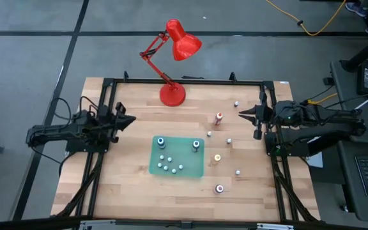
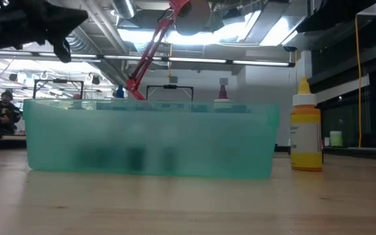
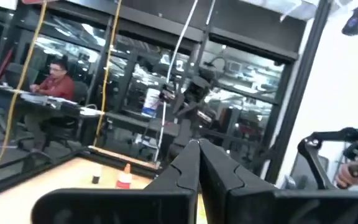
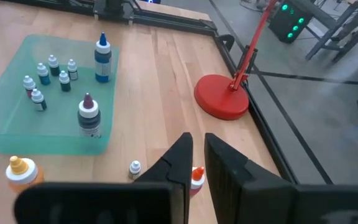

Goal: Pick & Place food coloring
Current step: Put the large orange bottle into the green bin

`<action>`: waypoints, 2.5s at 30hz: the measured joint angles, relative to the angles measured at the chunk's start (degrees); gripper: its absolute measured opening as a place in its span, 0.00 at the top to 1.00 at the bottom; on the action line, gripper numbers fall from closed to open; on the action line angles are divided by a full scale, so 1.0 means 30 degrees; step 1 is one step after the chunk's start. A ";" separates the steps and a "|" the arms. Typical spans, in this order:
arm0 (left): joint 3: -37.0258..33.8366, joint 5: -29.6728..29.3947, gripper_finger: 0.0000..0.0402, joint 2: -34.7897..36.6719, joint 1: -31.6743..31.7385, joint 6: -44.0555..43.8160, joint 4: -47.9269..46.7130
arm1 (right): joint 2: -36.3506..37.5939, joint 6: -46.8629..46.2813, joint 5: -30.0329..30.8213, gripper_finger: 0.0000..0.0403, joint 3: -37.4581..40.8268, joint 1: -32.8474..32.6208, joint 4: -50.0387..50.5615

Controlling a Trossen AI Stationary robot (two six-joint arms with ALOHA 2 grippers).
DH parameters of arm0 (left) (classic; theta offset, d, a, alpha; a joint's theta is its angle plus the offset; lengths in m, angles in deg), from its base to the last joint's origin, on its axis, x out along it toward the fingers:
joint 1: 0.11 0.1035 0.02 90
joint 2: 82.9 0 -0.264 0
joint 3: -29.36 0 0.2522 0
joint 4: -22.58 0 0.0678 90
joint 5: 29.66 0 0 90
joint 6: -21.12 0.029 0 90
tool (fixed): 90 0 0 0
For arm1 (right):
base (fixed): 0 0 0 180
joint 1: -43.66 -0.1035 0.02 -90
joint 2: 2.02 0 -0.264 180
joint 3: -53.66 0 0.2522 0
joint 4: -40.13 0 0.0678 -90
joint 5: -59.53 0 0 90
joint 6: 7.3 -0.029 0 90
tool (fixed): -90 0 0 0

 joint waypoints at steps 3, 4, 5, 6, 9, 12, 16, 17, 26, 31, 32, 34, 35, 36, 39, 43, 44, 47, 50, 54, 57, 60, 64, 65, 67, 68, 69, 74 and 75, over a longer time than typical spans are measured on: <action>-0.0193 0.0117 0.99 -0.0006 -0.0437 0.0768 -0.0327 | -0.0006 -0.0742 0.0011 0.89 0.0000 0.0000 0.0052; -0.0193 0.0117 1.00 0.0053 -0.0538 0.1038 -0.0568 | -0.0015 -0.0803 0.0009 0.89 0.0001 0.0000 0.0086; -0.0186 0.0112 1.00 0.0122 -0.0641 0.1352 -0.1090 | -0.0007 -0.0810 0.0009 0.89 -0.0001 0.0000 0.0129; -0.0193 0.0104 1.00 0.0207 -0.0722 0.1681 -0.1923 | -0.0007 -0.0832 0.0009 0.89 0.0002 0.0000 0.0164; -0.0193 -0.0072 0.99 0.0278 -0.0827 0.1928 -0.4574 | -0.0052 -0.1303 0.0009 0.89 -0.0001 0.0000 0.0170; -0.0193 -0.0044 1.00 0.0281 -0.0828 0.2016 -0.6344 | -0.0051 -0.1349 0.0008 0.89 0.0003 0.0000 0.0170; -0.0186 0.0146 0.99 0.0115 -0.0898 0.3956 -0.6493 | -0.0073 -0.1342 0.0004 0.89 -0.0001 0.0000 0.0170; -0.0186 0.0068 0.99 0.0132 -0.0912 0.4224 -0.6494 | -0.0080 -0.1342 0.0009 0.89 0.0003 0.0000 0.0178; -0.0186 -0.0001 1.00 -0.0203 -0.0934 0.3883 -0.6545 | -0.0087 -0.2198 -0.0028 0.89 0.0002 0.0000 0.0182; -0.0186 -0.0009 0.98 -0.0985 -0.0929 0.3908 -0.6552 | -0.0087 -0.2202 -0.0028 0.89 -0.0001 0.0000 0.0185; -0.0186 -0.0009 0.98 -0.1141 -0.0927 0.3486 -0.6552 | -0.0087 -0.2202 -0.0028 0.89 -0.0001 0.0000 0.0185; -0.0186 -0.0016 0.98 -0.1419 -0.0927 0.2511 -0.6560 | -0.0087 -0.2250 -0.0035 0.89 -0.0001 0.0000 0.0160; -0.0186 -0.0023 0.98 -0.1503 -0.0927 0.2096 -0.6560 | -0.0087 -0.2285 -0.0045 0.89 -0.0001 0.0000 0.0103; -0.0186 -0.0023 0.98 -0.1575 -0.0928 0.1816 -0.6559 | -0.0087 -0.2273 -0.0229 0.89 0.0001 0.0000 0.0019; -0.0186 -0.0030 0.99 -0.1592 -0.0927 0.1421 -0.6560 | -0.0110 -0.1621 -0.1049 0.89 0.0004 0.0011 -0.0092; -0.0186 -0.0030 0.99 -0.1592 -0.0927 0.1355 -0.6560 | -0.0471 -0.1107 -0.1141 0.89 0.0003 0.0026 -0.0420; -0.0186 -0.0030 0.99 -0.1592 -0.0927 0.1355 -0.6560 | -0.0640 -0.1101 -0.1136 0.88 -0.0001 0.0121 -0.0529; -0.0186 -0.0030 0.98 -0.1592 -0.0927 0.1355 -0.6560 | -0.1457 -0.1144 -0.1186 0.88 -0.0001 0.0817 -0.0143; -0.0186 -0.0030 0.97 -0.1592 -0.0927 0.1355 -0.6560 | -0.2441 -0.0661 -0.1773 0.86 -0.0001 0.1892 0.0084; -0.0186 -0.0030 0.98 -0.1592 -0.0927 0.1355 -0.6560 | -0.3737 0.0258 -0.3214 0.76 -0.0001 0.3500 0.0012; -0.0186 -0.0030 0.98 -0.1592 -0.0927 0.1355 -0.6560 | -0.4634 0.0848 -0.4072 0.65 -0.0001 0.4709 0.0033; -0.0186 -0.0030 0.98 -0.1592 -0.0927 0.1355 -0.6560 | -0.5646 0.0832 -0.4632 0.53 -0.0001 0.5864 0.0043; -0.0186 -0.0030 0.97 -0.1592 -0.0927 0.1350 -0.6560 | -0.7083 0.0650 -0.5503 0.39 -0.0001 0.7105 0.0025; -0.0186 -0.0025 0.97 -0.1586 -0.0927 0.1355 -0.6560 | -0.7533 0.0424 -0.5545 0.36 -0.0001 0.7333 -0.0002; -0.0186 -0.0024 0.97 -0.1592 -0.0927 0.1355 -0.6560 | -0.8504 0.0239 -0.5686 0.30 -0.0001 0.7715 -0.0184; -0.0186 -0.0030 0.97 -0.1592 -0.0927 0.1355 -0.6560 | -0.9013 0.0250 -0.5893 0.28 -0.0001 0.7876 -0.0282; -0.0193 -0.0030 0.97 -0.1592 -0.0927 0.1355 -0.6560 | -0.9549 0.0254 -0.6095 0.26 -0.0001 0.8002 -0.0504; -0.0193 -0.0030 0.97 -0.1591 -0.0927 0.1355 -0.6560 | -1.2432 0.0175 -0.7221 0.23 -0.0001 0.8447 -0.1755; -0.0193 -0.0029 0.98 -0.1590 -0.0927 0.1355 -0.6560 | -1.2901 0.0083 -0.7363 0.23 -0.0001 0.8475 -0.2017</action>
